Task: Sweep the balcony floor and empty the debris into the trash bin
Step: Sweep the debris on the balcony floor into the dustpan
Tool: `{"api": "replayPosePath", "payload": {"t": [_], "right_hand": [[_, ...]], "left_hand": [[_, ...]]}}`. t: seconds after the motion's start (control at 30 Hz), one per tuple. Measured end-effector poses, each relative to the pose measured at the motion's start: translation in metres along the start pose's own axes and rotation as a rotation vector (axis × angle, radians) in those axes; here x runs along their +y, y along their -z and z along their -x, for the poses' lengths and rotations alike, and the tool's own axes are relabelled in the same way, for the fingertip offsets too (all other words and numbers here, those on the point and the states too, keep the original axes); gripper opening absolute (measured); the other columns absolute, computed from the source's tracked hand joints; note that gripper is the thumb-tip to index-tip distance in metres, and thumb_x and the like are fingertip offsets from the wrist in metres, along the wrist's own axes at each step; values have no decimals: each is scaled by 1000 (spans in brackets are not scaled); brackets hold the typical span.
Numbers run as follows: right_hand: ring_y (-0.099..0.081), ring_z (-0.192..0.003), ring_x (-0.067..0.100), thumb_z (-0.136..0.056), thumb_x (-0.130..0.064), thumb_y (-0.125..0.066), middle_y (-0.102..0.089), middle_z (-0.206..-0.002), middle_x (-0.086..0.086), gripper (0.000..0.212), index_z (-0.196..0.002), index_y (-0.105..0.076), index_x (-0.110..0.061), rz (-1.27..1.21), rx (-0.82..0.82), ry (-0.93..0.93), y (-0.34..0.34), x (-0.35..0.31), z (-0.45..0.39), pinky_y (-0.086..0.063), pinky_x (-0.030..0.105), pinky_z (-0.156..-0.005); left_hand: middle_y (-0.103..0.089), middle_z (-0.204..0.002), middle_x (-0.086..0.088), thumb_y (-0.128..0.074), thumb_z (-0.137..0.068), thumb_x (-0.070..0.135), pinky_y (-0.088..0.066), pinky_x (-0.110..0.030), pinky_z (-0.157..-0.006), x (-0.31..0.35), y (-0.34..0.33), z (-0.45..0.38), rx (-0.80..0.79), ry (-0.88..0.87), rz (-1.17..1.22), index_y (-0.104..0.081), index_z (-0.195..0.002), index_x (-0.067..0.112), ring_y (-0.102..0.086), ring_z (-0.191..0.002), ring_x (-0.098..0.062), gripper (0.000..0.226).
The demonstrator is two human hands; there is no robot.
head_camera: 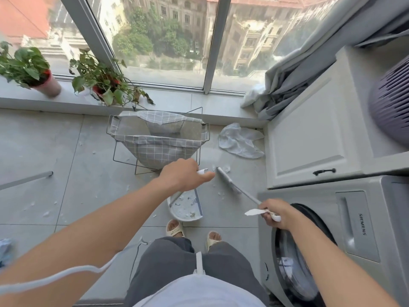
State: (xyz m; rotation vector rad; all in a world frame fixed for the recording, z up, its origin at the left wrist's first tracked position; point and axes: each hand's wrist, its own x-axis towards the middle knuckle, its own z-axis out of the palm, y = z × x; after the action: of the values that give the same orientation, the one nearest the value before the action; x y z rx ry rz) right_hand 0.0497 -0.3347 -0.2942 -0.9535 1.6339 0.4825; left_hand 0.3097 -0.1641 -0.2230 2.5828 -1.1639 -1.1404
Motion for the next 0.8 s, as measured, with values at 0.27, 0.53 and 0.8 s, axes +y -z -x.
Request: {"api": "replayPosePath", "payload": {"t": [0.27,0.53,0.8], "right_hand": [[-38,-35,10,-87,0,-47,-46,-55,8,9,-81,-53,-2,27,-18,55,59,-43,3,-34,13,-35],[-50,-39,18,-87,4,-41,-52,-79,17,17,-98,-53,0,402,-8,142,44,-45,-58,-38,16,-40],[-49,-44,19,-90,-1,-40,-53,-83,16,23,-111,-50,-1,451,-30,105,80,0,-74,-40,18,-41]], "left_hand": [[-63,-82,3,-40,-81,74,-43,-32,-64,15,-9,-11,-22,112,55,-54,-79,23,-60,-77,-20,53],[-61,-96,3,-30,-72,69,-48,-36,-75,32,-56,30,2,391,99,-51,-83,25,-57,-88,-22,49],[-57,-88,2,-40,-86,60,-40,-31,-70,57,-86,68,66,551,12,-56,-85,26,-55,-86,-26,37]]}}
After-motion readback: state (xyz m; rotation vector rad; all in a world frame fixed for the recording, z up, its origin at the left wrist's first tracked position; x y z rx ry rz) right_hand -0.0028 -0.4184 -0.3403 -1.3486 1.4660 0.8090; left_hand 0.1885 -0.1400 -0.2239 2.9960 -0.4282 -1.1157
